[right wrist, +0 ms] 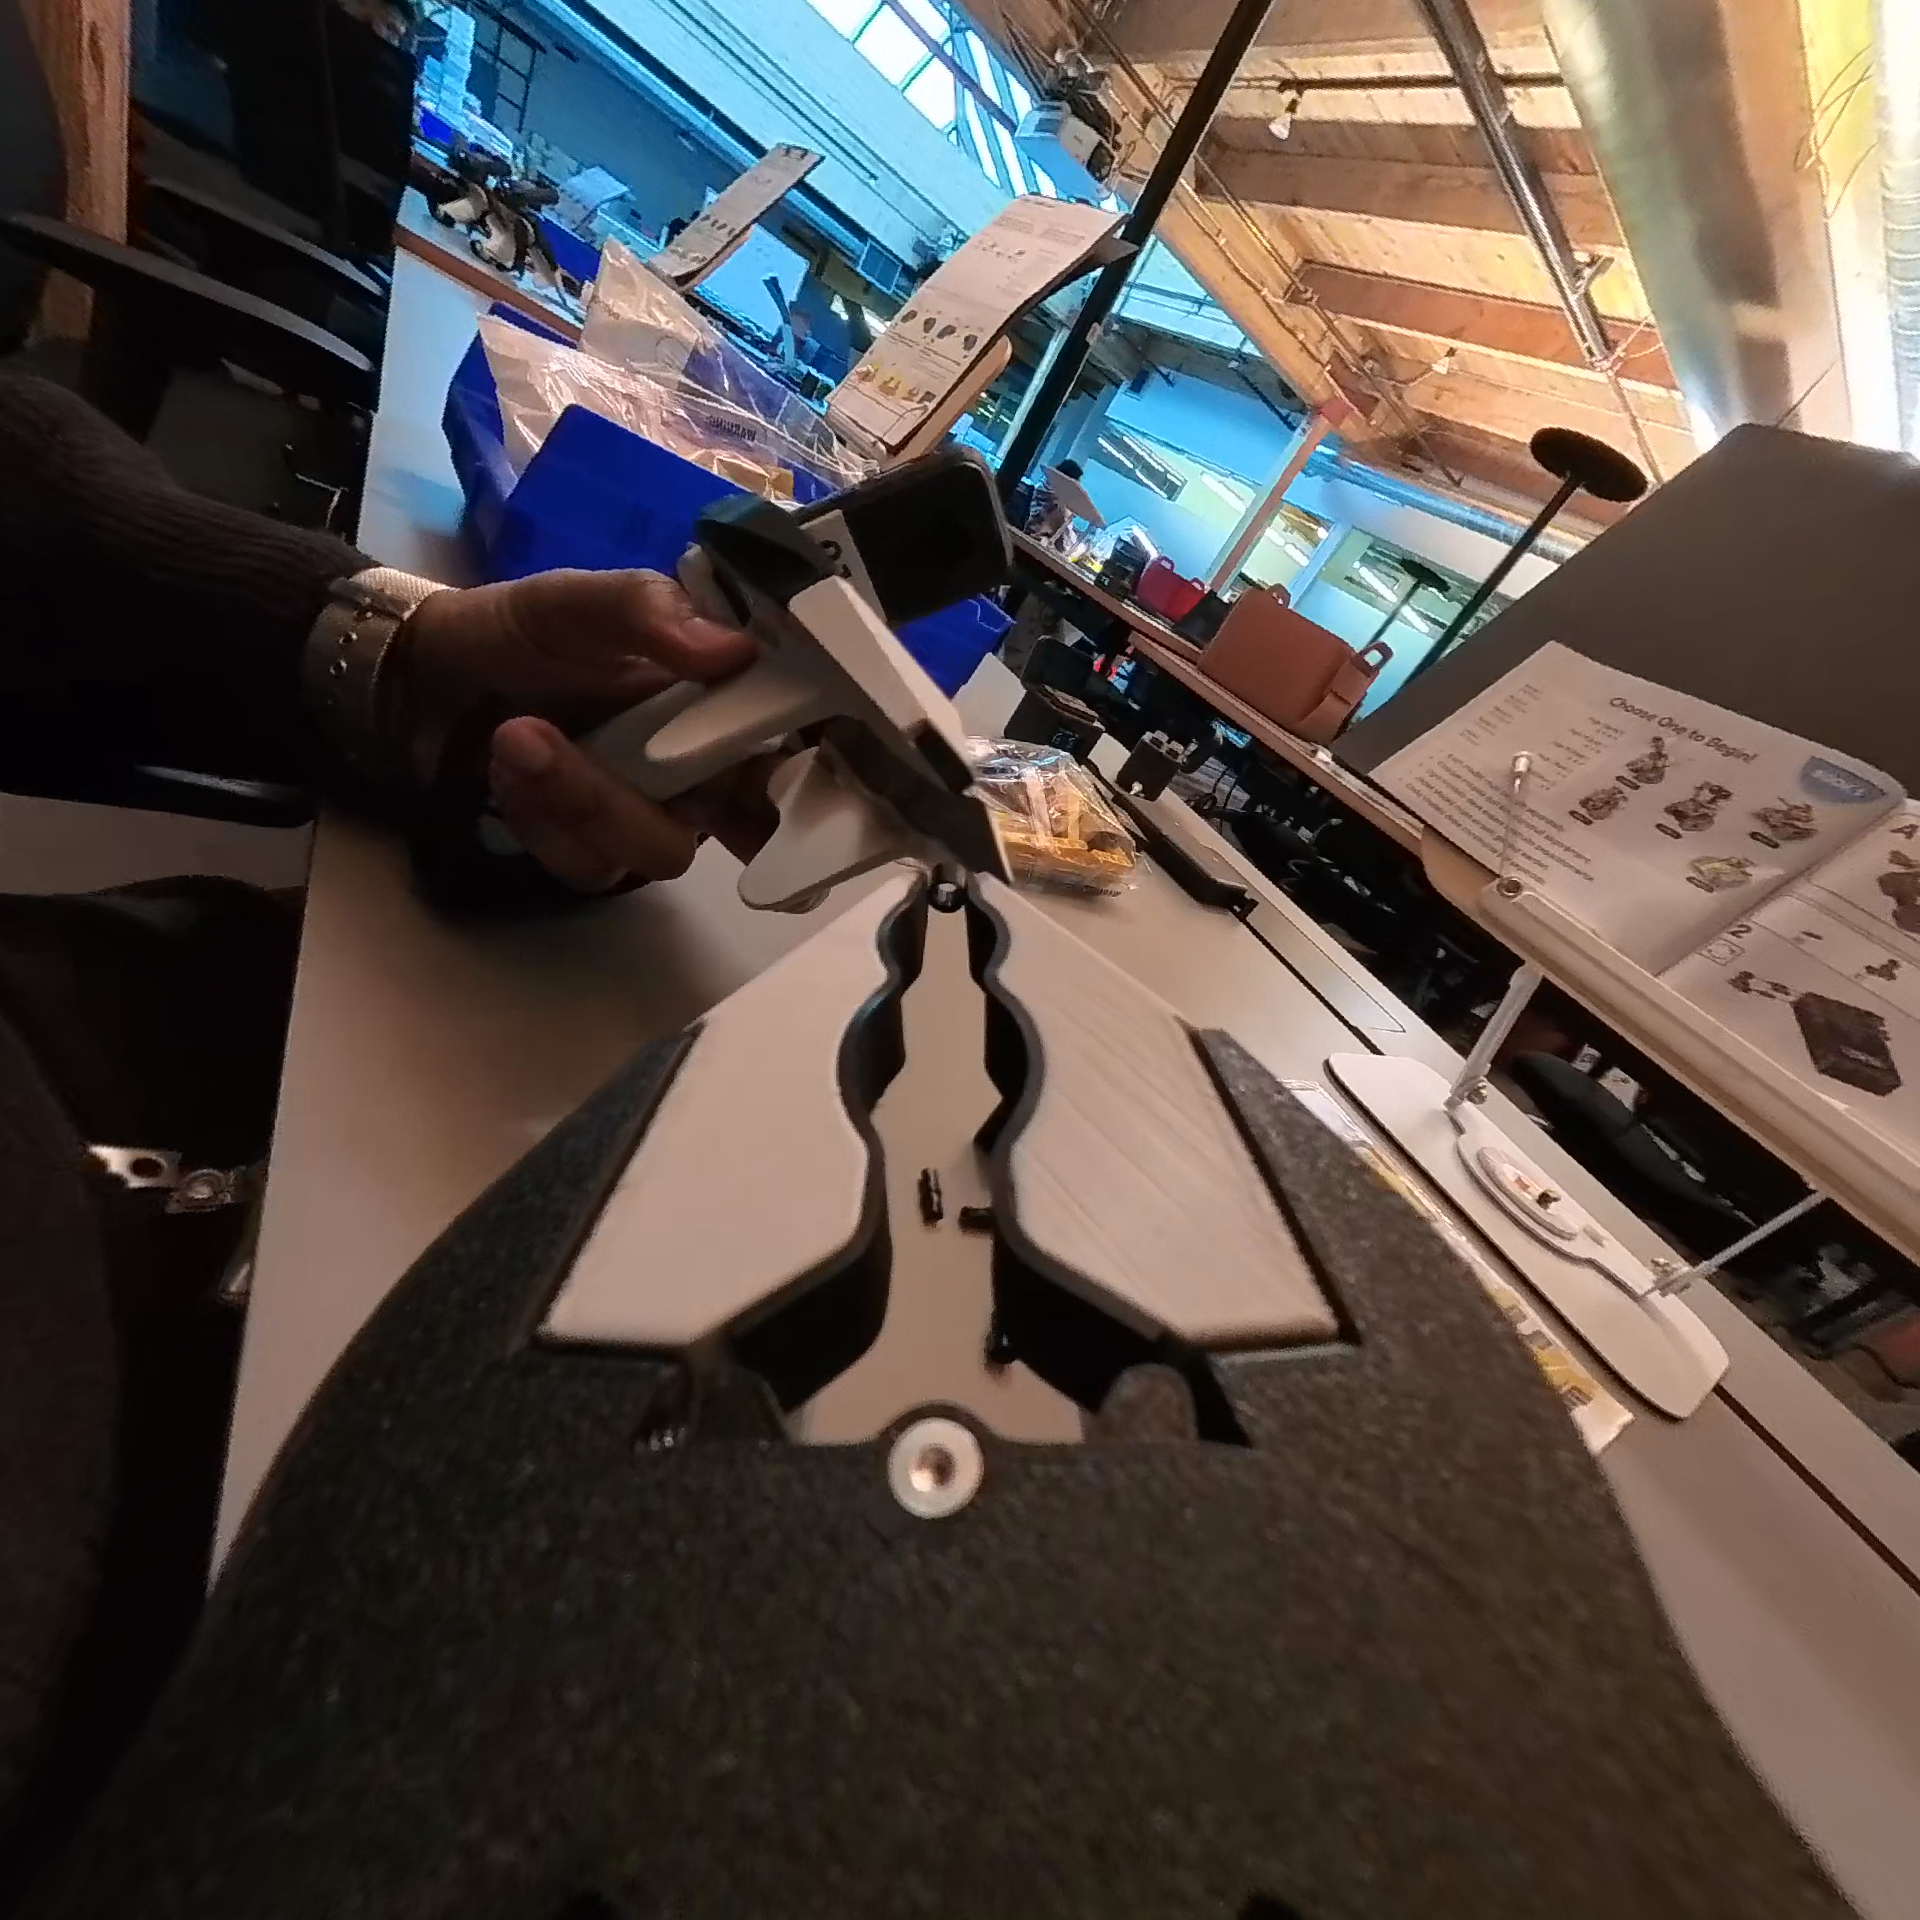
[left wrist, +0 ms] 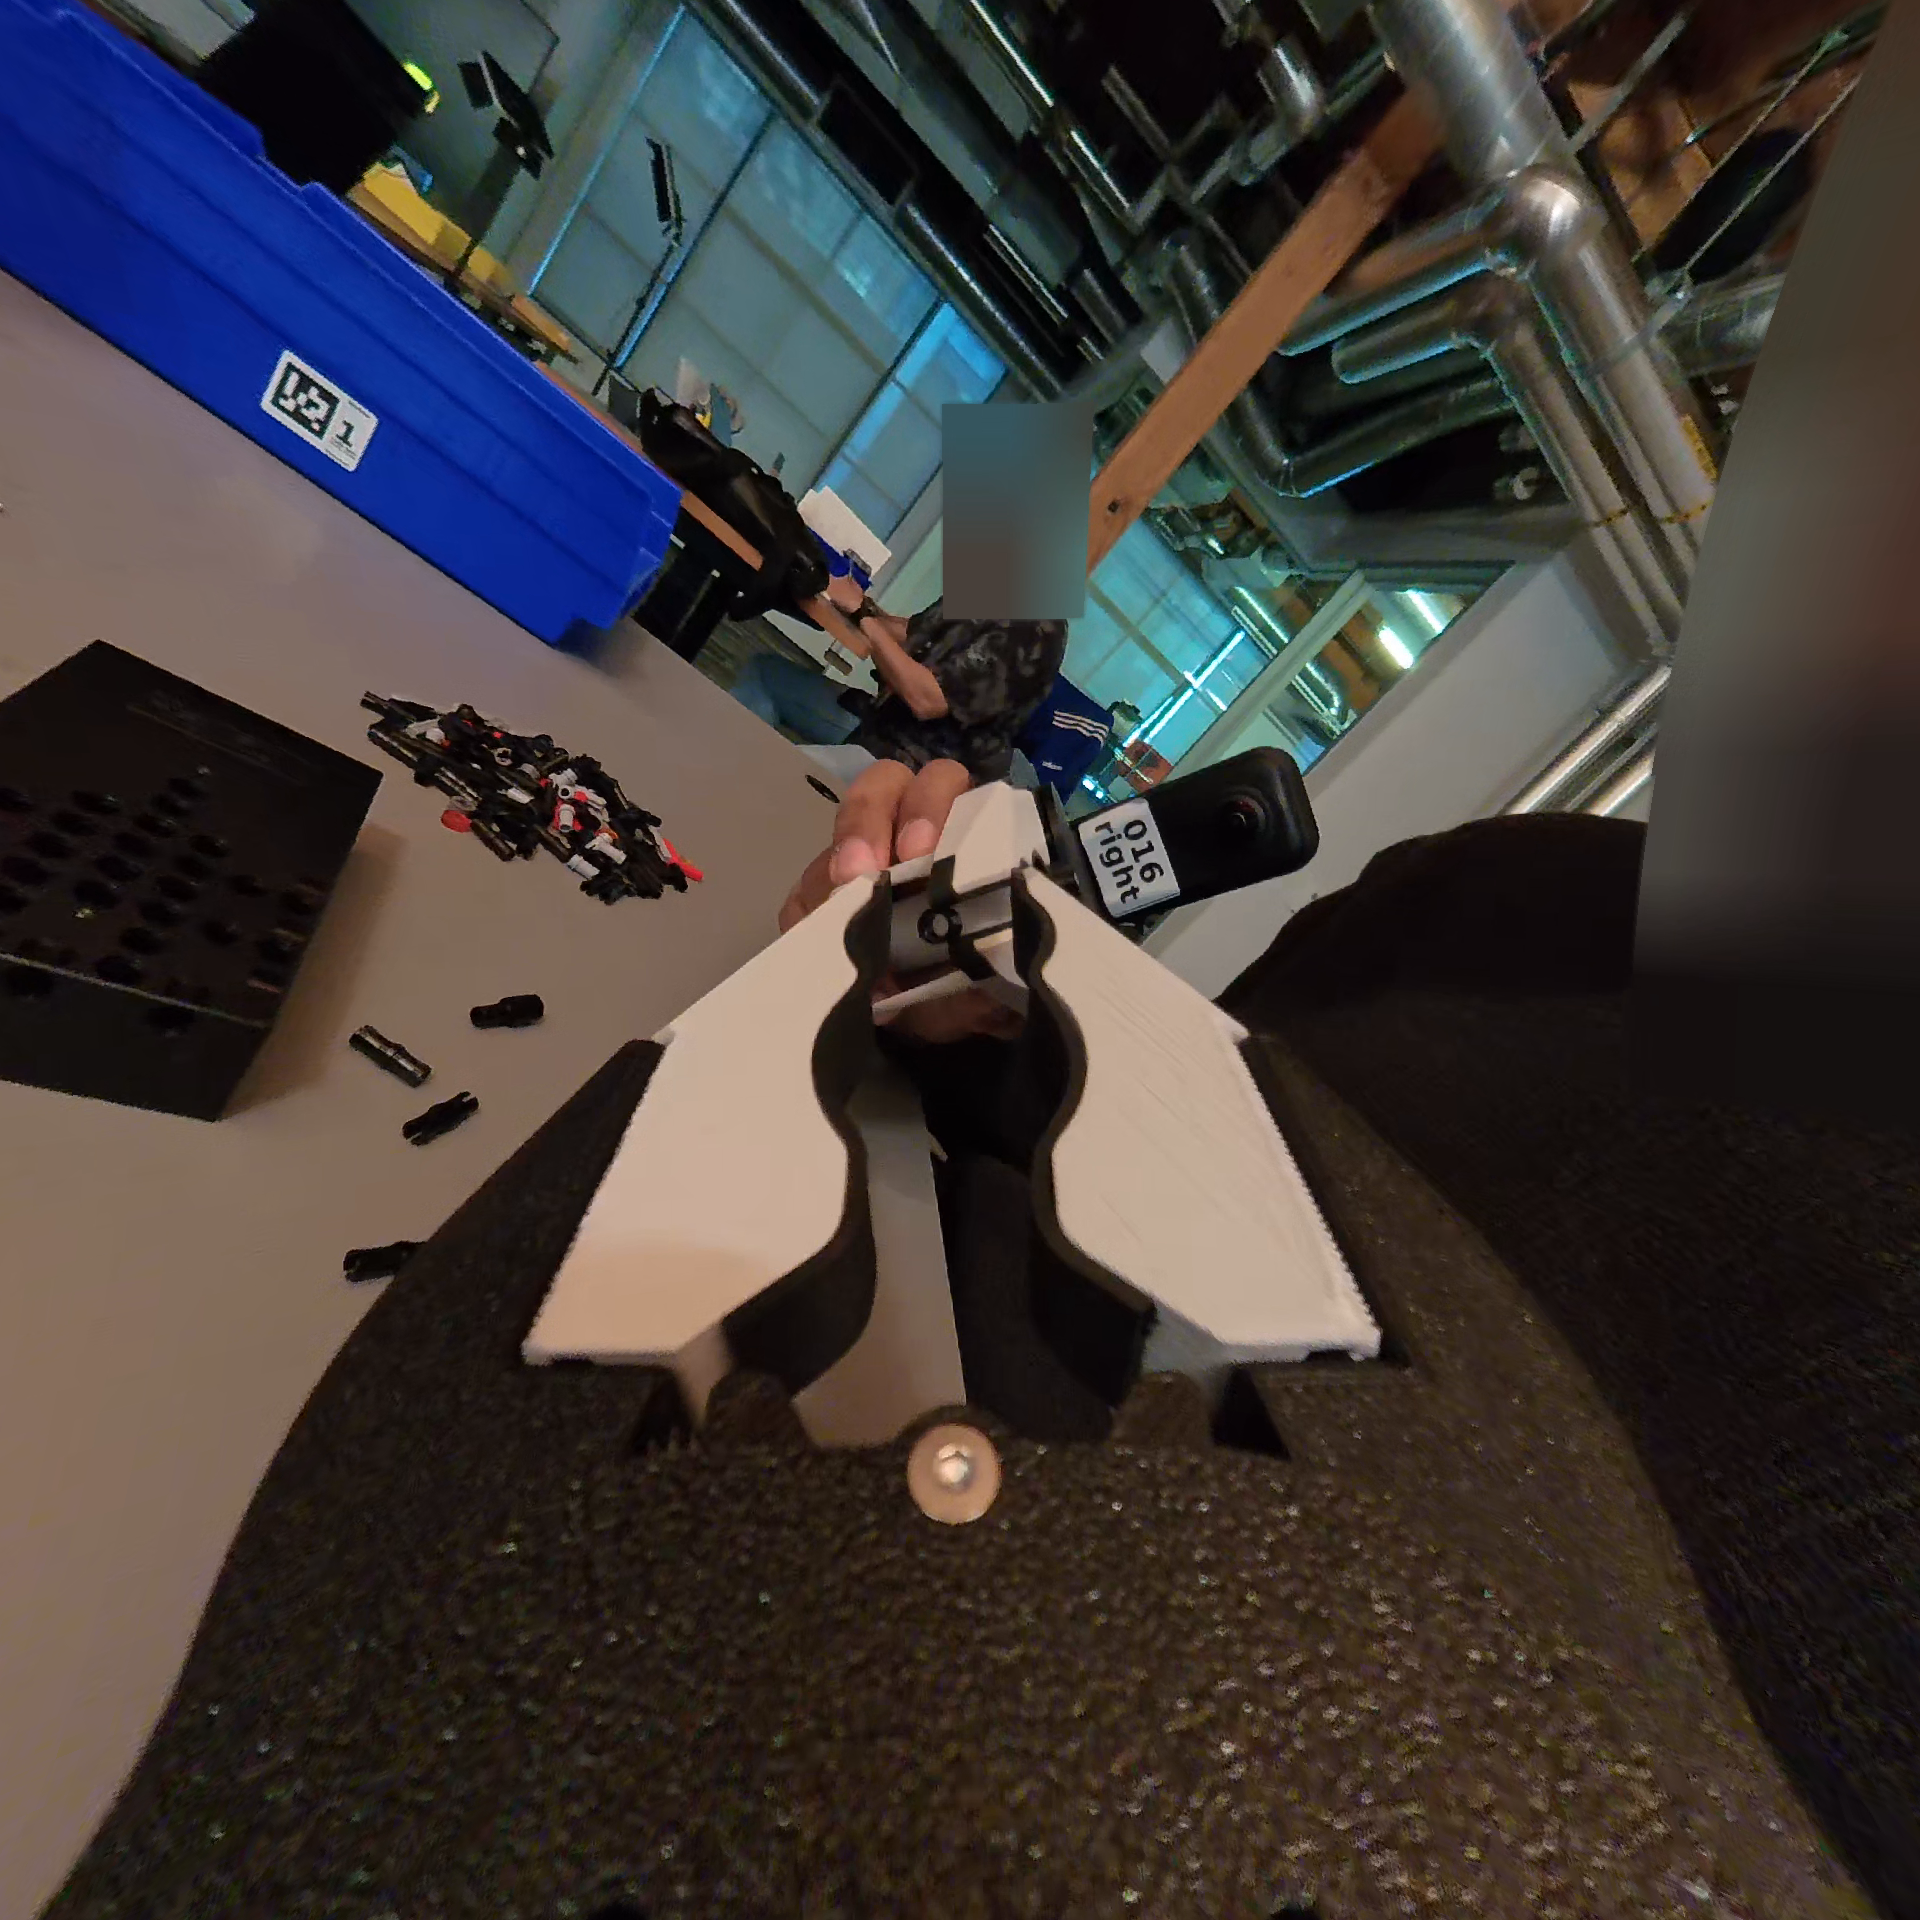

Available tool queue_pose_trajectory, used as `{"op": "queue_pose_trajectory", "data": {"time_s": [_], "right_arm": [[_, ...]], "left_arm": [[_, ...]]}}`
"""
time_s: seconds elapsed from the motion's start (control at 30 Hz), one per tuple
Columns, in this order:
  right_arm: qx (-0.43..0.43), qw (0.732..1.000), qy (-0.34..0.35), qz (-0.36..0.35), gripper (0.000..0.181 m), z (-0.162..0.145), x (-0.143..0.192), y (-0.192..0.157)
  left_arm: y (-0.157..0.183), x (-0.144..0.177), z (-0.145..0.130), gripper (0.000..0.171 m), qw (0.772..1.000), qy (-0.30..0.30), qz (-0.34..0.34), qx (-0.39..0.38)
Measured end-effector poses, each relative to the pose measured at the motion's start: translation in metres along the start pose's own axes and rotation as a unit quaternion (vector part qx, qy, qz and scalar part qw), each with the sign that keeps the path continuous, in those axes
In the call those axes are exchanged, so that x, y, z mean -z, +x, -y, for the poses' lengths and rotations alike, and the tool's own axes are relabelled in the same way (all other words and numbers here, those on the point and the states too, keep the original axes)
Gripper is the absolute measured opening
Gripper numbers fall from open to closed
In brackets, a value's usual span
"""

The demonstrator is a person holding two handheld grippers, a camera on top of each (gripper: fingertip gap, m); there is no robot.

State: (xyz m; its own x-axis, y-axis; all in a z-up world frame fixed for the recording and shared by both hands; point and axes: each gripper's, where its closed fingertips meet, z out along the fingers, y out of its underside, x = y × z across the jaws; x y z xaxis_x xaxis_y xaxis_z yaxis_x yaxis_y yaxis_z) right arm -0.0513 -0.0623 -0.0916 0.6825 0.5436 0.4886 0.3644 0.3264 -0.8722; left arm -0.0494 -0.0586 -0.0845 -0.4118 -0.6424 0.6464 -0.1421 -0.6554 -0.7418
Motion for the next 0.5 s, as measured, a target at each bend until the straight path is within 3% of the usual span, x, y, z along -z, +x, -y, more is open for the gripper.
{"op": "queue_pose_trajectory", "data": {"time_s": [0.2, 0.5], "right_arm": [[-0.014, 1.0, 0.012, -0.01, 0.007, 0.003, 0.003, 0.007], [-0.031, 0.999, 0.0, -0.022, 0.007, -0.004, 0.002, 0.015]], "left_arm": [[-0.002, -0.003, -0.002, 0.022, 1.0, -0.008, 0.005, -0.001], [-0.003, 0.009, 0.011, 0.022, 0.999, 0.033, 0.013, -0.006]]}}
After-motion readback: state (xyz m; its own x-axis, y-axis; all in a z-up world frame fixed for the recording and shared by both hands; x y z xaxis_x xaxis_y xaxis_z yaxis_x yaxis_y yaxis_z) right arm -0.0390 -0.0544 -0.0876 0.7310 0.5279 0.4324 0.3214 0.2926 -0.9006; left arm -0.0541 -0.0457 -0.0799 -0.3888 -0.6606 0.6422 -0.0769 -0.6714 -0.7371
